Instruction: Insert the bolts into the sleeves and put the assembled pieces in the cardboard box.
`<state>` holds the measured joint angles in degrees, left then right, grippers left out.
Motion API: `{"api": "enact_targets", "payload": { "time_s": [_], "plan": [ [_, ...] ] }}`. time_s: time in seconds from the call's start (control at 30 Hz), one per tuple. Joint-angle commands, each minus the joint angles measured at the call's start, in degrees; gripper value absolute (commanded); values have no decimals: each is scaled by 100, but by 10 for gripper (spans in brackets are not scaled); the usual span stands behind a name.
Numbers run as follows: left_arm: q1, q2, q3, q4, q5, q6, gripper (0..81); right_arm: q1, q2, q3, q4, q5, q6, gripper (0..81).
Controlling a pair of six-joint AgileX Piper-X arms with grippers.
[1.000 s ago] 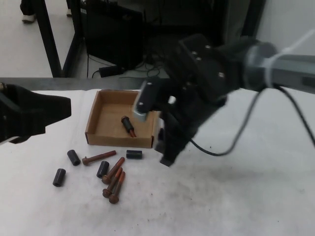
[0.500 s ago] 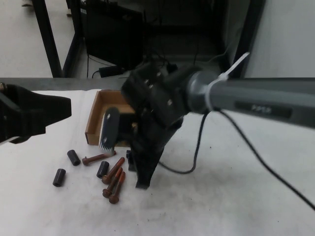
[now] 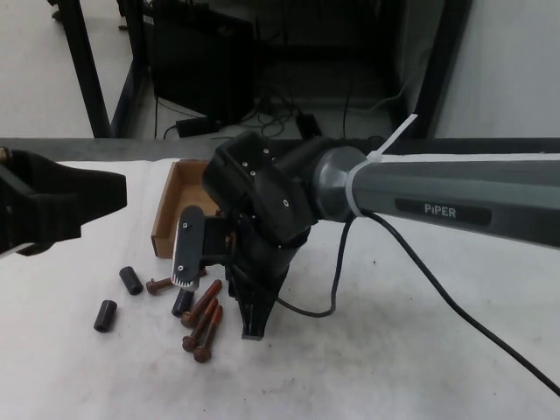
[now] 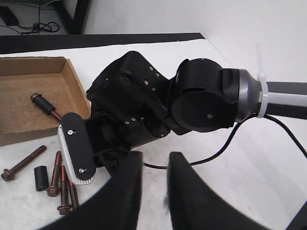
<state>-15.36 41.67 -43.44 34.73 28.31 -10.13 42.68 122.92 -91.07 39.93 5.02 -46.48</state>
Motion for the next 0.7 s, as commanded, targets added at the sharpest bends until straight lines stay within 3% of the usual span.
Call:
{"api": "enact_targets", "payload": {
  "time_s": [0.0, 0.13, 0.67],
  "plan": [
    [12, -13, -11, -16, 34, 38, 188, 149, -43, -84, -25, 63, 42, 309],
    [12, -13, -11, -16, 34, 135, 188, 258, -43, -165, -25, 378, 42, 309],
    [12, -13, -11, 13, 34, 157, 188, 131, -43, -251, -287, 455, -196, 309]
  ]
}}
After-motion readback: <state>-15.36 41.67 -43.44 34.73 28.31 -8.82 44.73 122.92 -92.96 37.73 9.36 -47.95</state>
